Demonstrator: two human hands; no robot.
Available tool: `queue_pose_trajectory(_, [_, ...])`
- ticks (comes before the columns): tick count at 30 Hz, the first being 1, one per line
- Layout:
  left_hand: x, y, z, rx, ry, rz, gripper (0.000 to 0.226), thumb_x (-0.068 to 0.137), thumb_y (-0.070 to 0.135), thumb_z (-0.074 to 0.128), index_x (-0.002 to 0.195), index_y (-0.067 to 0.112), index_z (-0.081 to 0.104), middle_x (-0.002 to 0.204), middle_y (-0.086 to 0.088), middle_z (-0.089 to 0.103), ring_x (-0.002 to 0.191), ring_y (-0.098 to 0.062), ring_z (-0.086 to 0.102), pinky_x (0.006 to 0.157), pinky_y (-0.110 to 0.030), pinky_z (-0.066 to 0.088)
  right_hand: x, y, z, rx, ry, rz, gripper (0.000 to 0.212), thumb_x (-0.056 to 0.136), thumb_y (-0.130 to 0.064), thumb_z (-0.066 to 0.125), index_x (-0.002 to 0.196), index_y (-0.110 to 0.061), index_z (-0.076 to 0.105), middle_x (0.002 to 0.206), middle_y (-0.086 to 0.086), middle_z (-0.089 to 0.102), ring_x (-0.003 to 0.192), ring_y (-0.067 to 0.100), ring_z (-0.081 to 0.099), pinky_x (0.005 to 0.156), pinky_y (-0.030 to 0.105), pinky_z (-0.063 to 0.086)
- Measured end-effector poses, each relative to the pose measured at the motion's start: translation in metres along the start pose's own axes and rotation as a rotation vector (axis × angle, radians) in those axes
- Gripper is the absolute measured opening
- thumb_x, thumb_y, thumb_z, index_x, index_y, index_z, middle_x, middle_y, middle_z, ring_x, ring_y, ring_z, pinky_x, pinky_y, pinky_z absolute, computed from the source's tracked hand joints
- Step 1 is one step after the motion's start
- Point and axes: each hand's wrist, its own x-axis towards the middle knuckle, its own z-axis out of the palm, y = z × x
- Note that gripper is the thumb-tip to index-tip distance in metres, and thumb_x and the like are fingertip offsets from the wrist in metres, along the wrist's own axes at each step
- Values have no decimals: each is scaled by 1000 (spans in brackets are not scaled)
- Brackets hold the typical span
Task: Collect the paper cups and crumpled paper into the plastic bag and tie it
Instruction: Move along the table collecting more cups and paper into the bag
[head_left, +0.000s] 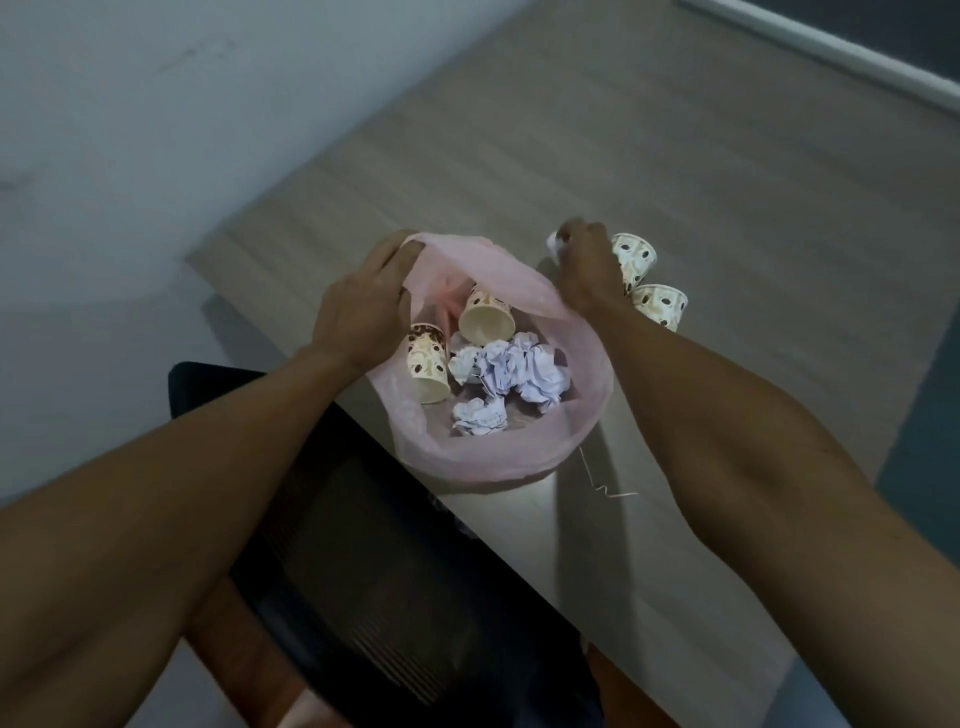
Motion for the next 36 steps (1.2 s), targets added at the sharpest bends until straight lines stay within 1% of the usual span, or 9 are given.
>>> queue_pose_trajectory(5, [12, -1, -13, 9, -72, -19, 61, 87, 0, 46, 147, 15, 43, 156, -1, 38, 116, -37, 58, 82, -49, 55, -39, -58, -38, 451, 442, -93, 13, 93, -13, 51, 103, -6, 54, 104, 10, 56, 81, 5, 47, 68, 18, 38])
queue_pose_trajectory(8, [20, 1, -22, -1, -109, -30, 64, 88, -3, 44, 150, 14, 40, 159, -2, 35, 125, -36, 54, 91, -50, 52, -83, -84, -39, 445, 348, -330, 14, 87, -11, 51, 97, -2, 50, 95, 8, 48, 73, 1, 41, 62, 14, 36])
queue_pose_trajectory(12, [27, 6, -33, -19, -139, -15, 66, 89, -2, 45, 152, 12, 39, 161, -5, 33, 131, -36, 50, 99, -49, 48, -125, -87, -17, 204, 142, -612, 17, 85, -14, 56, 94, 0, 53, 92, 14, 51, 75, 25, 46, 61, 40, 41])
queue_pose_trajectory(17, [31, 19, -39, -24, -131, 37, 65, 87, -2, 46, 150, 12, 41, 160, -5, 33, 125, -38, 54, 97, -51, 49, -130, -65, -9, -206, -40, -573, 43, 92, -32, 59, 129, -11, 59, 136, 19, 57, 107, 36, 57, 85, 42, 47])
queue_pose_trajectory(20, [31, 26, -38, -21, -129, 63, 65, 86, 0, 47, 149, 14, 41, 160, -3, 33, 124, -37, 55, 95, -49, 51, -129, -52, -21, -144, 90, -524, 35, 95, -30, 55, 121, -8, 61, 119, 17, 62, 92, 32, 59, 69, 43, 53])
queue_pose_trajectory(25, [30, 36, -33, -20, -125, 66, 65, 87, 2, 48, 150, 14, 40, 159, -4, 35, 121, -39, 56, 92, -50, 52, -108, -11, -45, 54, 344, 97, 34, 93, -24, 52, 122, -9, 54, 119, 16, 58, 107, 37, 57, 85, 46, 48])
queue_pose_trajectory(29, [29, 39, -29, -3, -103, 72, 64, 87, 3, 49, 149, 13, 40, 157, -6, 37, 120, -39, 56, 89, -50, 53, -99, 38, -46, -27, 184, 605, 72, 91, -37, 61, 150, -12, 29, 141, 21, 46, 128, 42, 47, 103, 49, 41])
queue_pose_trajectory(32, [27, 36, -27, 6, -89, 96, 62, 89, 7, 48, 149, 12, 39, 157, -6, 38, 121, -38, 55, 90, -49, 52, -99, 59, -31, 52, 78, 772, 95, 87, -54, 68, 157, -18, 14, 147, 20, 40, 132, 41, 45, 106, 49, 39])
queue_pose_trajectory(36, [25, 32, -28, 73, -63, 127, 53, 98, 23, 49, 149, 14, 38, 156, -4, 38, 117, -38, 58, 85, -50, 54, -96, 67, -17, 91, 117, 806, 78, 92, -44, 65, 151, -16, 24, 140, 18, 50, 129, 39, 50, 100, 48, 43])
